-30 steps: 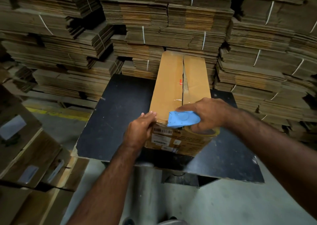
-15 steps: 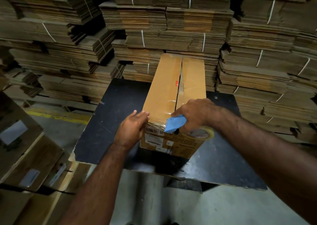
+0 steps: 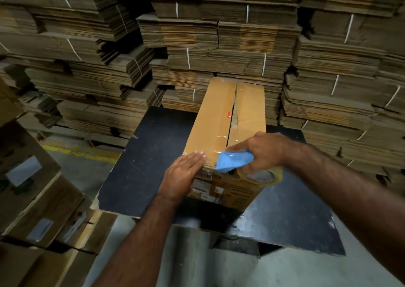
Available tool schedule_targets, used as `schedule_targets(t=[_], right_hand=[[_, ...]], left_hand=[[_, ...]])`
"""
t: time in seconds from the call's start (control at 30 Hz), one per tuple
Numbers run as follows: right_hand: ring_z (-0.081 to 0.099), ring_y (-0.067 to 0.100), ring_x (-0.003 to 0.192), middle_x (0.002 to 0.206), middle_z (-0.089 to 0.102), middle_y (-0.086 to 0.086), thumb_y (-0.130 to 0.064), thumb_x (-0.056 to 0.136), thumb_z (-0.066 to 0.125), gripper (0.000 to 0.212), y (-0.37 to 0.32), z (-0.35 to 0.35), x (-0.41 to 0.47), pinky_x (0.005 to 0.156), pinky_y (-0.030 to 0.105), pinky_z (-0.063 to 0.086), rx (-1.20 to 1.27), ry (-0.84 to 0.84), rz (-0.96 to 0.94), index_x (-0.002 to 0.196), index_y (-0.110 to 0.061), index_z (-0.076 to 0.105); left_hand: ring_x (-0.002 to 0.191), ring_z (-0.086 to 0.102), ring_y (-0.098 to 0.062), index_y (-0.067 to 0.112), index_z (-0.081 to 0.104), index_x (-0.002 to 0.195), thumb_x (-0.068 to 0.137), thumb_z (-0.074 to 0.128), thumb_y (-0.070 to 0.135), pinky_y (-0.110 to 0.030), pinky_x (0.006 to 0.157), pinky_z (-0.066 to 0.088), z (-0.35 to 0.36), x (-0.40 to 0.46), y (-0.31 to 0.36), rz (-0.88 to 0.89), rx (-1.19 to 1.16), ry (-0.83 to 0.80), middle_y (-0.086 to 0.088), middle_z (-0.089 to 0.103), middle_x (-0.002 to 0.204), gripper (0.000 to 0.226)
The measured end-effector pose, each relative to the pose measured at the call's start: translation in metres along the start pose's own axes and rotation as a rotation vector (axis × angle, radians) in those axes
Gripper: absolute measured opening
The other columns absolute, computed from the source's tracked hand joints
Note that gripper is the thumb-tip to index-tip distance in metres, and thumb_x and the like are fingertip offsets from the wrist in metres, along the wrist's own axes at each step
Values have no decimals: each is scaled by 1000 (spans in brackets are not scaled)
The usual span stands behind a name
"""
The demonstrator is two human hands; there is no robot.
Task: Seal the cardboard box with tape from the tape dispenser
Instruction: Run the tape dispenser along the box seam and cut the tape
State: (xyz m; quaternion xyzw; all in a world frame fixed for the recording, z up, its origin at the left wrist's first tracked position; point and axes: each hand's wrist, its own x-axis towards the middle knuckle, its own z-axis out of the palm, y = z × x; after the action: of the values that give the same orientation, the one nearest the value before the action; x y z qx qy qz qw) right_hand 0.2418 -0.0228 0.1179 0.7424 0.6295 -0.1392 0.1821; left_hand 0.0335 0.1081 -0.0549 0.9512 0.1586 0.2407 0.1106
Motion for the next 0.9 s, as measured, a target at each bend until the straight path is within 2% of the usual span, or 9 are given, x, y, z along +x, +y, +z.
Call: schedule_targets(t=[0.17, 0.33, 0.43, 0.53, 0.6, 0.73, 0.83, 0.9], right_hand=[[53, 8, 91, 120, 66, -10, -68, 73, 61, 76, 19, 9, -17, 82, 37, 56, 43, -34, 56, 144, -55, 36], [58, 12, 99, 119, 65, -15, -65, 70, 61, 74, 11, 13, -4, 70, 29, 42, 61, 53, 89, 141, -56, 41], [58, 13, 106, 125, 63, -14, -65, 70, 62, 74, 10, 10, 4, 77, 33, 50, 56, 17, 106, 141, -55, 41], [56, 12, 103, 123, 63, -14, -63, 73, 65, 71, 5, 6, 9, 79, 34, 50, 40, -3, 103, 140, -52, 46], [55, 12, 100, 122, 63, -14, -61, 72, 66, 69, 5, 3, 11, 77, 33, 50, 56, -6, 95, 138, -52, 48], [56, 11, 97, 119, 64, -16, -63, 71, 66, 68, 8, 5, 14, 71, 30, 47, 61, -21, 94, 136, -54, 49], [57, 11, 98, 119, 64, -17, -65, 71, 65, 70, 8, 7, 17, 76, 32, 51, 47, -28, 91, 138, -53, 48], [57, 11, 98, 119, 64, -17, -65, 71, 65, 71, 8, 8, 17, 79, 34, 53, 36, -22, 91, 138, -53, 48]], left_hand=[[134, 49, -15, 18, 56, 139, 69, 86, 11, -34, 112, 32, -2, -1, -8, 28, -7, 9, 0, 54, 144, 76], [133, 49, -17, 18, 57, 138, 71, 85, 15, -42, 111, 37, -9, 12, -25, 22, -59, -17, 0, 54, 144, 73], [133, 50, -18, 16, 57, 137, 70, 83, 13, -43, 110, 38, -11, 19, -30, 30, -51, -36, -2, 55, 143, 72], [131, 53, -23, 11, 58, 135, 71, 77, 7, -43, 110, 37, -7, 19, -14, -21, 23, -4, -8, 57, 141, 67], [135, 48, -27, 6, 53, 138, 74, 73, 11, -45, 114, 34, 0, 18, 4, -56, 71, -9, -12, 52, 144, 68], [145, 32, -26, 6, 40, 148, 79, 66, 14, -42, 121, 18, 20, 19, 44, 3, 79, -57, -12, 39, 154, 75], [147, 27, -22, 8, 38, 150, 79, 64, 11, -42, 122, 17, 25, 21, 51, -55, 44, -69, -9, 36, 157, 76], [145, 32, -23, 8, 41, 147, 73, 69, 8, -42, 121, 19, 22, 21, 49, -31, 63, -56, -9, 41, 154, 79]])
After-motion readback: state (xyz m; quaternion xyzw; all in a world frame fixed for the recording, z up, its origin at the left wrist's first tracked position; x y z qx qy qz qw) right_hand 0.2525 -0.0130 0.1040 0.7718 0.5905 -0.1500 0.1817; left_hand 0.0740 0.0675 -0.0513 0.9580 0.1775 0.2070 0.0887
